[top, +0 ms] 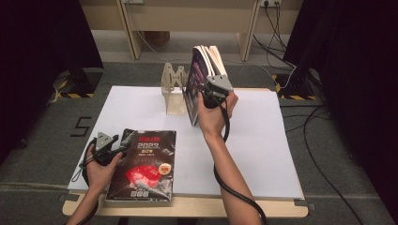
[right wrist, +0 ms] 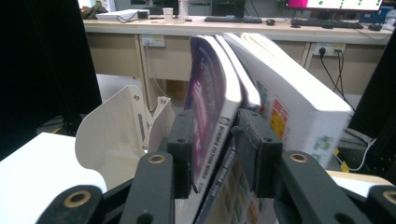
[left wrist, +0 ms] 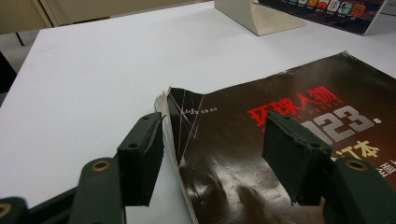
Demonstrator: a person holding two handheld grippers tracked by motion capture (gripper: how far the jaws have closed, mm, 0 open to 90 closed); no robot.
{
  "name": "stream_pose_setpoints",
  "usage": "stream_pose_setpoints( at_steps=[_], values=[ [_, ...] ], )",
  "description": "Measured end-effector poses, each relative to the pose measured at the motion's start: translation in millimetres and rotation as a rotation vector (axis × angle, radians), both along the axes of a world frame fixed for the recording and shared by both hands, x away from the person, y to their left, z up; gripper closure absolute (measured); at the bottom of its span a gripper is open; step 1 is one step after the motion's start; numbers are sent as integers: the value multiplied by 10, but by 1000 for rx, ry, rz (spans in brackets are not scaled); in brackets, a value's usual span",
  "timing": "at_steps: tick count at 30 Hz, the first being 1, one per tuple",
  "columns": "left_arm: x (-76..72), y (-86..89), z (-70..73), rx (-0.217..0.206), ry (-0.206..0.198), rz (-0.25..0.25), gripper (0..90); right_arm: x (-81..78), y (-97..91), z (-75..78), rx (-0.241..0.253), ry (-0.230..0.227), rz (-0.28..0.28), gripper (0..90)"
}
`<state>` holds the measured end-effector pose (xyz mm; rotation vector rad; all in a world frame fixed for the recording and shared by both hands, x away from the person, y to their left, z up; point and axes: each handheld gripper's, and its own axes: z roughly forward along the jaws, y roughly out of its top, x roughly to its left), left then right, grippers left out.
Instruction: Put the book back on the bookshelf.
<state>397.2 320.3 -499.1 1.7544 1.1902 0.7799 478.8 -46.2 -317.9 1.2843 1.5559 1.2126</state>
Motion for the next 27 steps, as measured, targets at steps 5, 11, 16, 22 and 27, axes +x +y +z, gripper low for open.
stream_pose_setpoints(
  at_steps=[5, 11, 16, 22, 27],
  values=[
    [2, -6, -2, 3, -2, 0, 378, 8, -85, -28, 20, 23, -9, 653],
    [2, -4, -2, -2, -3, 0, 377, 94, -97, -8, 42, 33, -9, 623],
    [0, 2, 0, -1, -1, -1, 377, 185, -59, 5, 42, 48, -10, 612],
    [2, 2, -2, -5, -2, -2, 377, 283, 11, 21, 26, 57, -22, 609],
    [3, 3, -2, -5, 0, -3, 377, 376, 104, 23, 16, 69, -20, 610]
  ],
)
